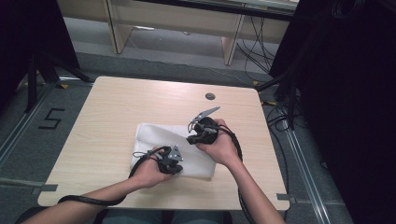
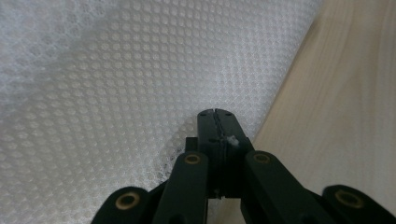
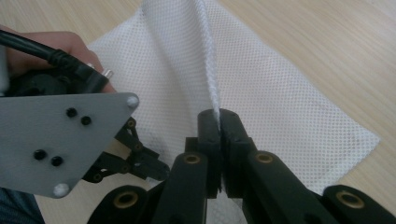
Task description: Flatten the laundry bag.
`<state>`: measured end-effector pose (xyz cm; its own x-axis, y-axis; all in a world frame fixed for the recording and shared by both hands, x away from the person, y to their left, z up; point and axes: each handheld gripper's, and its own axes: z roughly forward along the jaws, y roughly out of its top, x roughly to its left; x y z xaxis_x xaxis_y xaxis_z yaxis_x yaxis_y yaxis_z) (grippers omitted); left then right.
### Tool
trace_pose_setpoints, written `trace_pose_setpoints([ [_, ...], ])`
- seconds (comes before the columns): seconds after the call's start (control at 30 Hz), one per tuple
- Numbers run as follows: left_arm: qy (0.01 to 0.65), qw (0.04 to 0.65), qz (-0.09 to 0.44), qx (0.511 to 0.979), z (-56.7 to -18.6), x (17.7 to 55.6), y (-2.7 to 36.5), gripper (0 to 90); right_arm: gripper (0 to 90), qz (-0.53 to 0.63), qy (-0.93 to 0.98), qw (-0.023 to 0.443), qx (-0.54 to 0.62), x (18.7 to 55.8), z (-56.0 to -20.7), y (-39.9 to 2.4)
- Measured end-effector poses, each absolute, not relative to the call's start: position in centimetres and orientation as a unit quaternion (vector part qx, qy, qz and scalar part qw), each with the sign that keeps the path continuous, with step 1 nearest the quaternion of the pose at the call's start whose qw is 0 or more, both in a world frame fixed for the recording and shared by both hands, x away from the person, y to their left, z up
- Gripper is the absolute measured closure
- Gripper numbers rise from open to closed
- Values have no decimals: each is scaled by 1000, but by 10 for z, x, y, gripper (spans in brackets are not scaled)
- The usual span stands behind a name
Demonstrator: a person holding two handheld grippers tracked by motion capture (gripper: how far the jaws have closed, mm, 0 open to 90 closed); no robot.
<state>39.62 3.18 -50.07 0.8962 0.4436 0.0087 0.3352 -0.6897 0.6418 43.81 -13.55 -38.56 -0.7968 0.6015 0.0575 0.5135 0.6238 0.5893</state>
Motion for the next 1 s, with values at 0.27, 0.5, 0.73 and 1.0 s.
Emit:
trace_pose_setpoints([
  [0.27, 222, 334, 82, 912, -498, 402, 32, 883, 889, 306, 897, 75, 310, 440, -382, -133],
  [0.5, 208, 329, 76, 918, -495, 387, 36, 892, 888, 308, 894, 81, 315, 440, -380, -132],
  [0.73, 209, 316, 82, 922, -496, 399, 38, 894, 888, 314, 895, 90, 304, 439, -376, -132],
  [1.0, 229, 318, 97, 915, -498, 415, 34, 894, 888, 319, 890, 96, 311, 441, -372, -133],
])
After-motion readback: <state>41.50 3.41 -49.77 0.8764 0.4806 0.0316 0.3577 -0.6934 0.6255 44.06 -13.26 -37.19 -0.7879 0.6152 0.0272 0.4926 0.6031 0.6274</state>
